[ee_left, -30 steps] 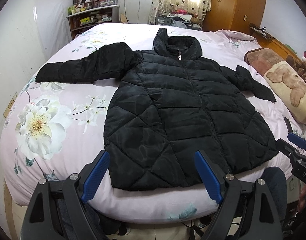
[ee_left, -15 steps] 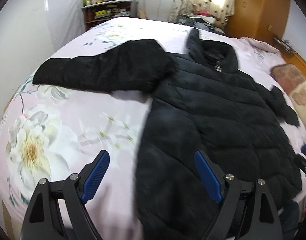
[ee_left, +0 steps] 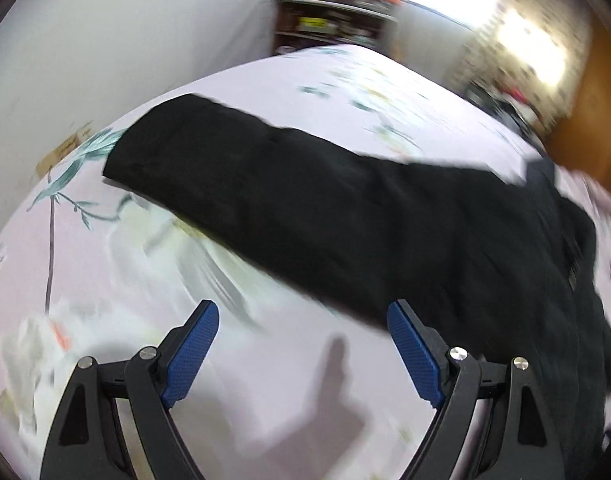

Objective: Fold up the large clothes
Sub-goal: 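Grasp the sleeve cuff nearest the left tool and lift it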

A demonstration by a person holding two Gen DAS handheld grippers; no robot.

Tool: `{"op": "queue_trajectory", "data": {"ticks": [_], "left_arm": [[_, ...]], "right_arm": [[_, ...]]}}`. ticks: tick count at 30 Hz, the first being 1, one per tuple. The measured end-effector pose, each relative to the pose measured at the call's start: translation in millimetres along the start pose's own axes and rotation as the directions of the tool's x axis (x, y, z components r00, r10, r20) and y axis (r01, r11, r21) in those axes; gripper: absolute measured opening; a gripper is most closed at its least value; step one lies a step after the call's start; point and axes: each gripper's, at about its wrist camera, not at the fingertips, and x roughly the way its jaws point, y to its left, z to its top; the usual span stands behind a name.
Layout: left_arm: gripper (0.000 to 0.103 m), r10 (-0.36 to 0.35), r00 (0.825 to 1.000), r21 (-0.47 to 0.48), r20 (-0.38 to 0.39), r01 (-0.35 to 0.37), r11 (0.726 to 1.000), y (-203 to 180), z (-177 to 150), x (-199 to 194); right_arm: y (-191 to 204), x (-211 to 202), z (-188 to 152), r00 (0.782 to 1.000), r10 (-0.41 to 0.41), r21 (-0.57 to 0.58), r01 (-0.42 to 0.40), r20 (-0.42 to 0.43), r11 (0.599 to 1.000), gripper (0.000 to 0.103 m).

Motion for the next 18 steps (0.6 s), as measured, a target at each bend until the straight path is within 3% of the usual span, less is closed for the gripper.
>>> {"op": "queue_trajectory", "data": {"ticks": [5, 9, 12, 13, 14, 18], "left_arm": [[0.088, 0.031, 0.999, -0.110, 0.044, -0.026, 0.994, 32.2, 22.0, 27.7], [0.085, 0.074, 0.993, -0.105, 0.097, -0.064, 0.992, 32.3, 31.4, 37.2], [0.046, 0.096, 0.991, -0.091, 0.088, -0.088, 0.992, 30.1, 39.6, 44.0], [0.026, 0.090, 0.992, -0.107, 0.085, -0.080, 0.991, 30.7, 41.3, 41.4], [0.017, 0.070, 0.995, -0.124, 0.077, -0.060, 0.990, 32.1, 44.6, 38.4], [0.013, 0.019, 0.996, -0.123, 0.085, -0.008, 0.992, 24.1, 56.7, 11.9]], "right_arm": [[-10.5, 19.9, 4.0, 0.999, -0.007, 0.017, 0.008, -0.035, 1.000, 0.077], [-23.8, 27.1, 2.6, 0.998, -0.033, 0.035, 0.034, -0.050, 0.999, 0.077], [-33.7, 28.7, 0.1, 0.997, -0.032, 0.057, 0.036, -0.063, 0.998, 0.077], [-36.3, 29.0, 0.2, 0.998, -0.028, 0.061, 0.031, -0.064, 0.998, 0.077], [-38.8, 27.6, -0.8, 0.998, -0.023, 0.067, 0.028, -0.063, 0.997, 0.077], [-44.7, 18.6, -5.6, 0.998, -0.023, 0.073, 0.027, -0.056, 0.997, 0.077]]}}
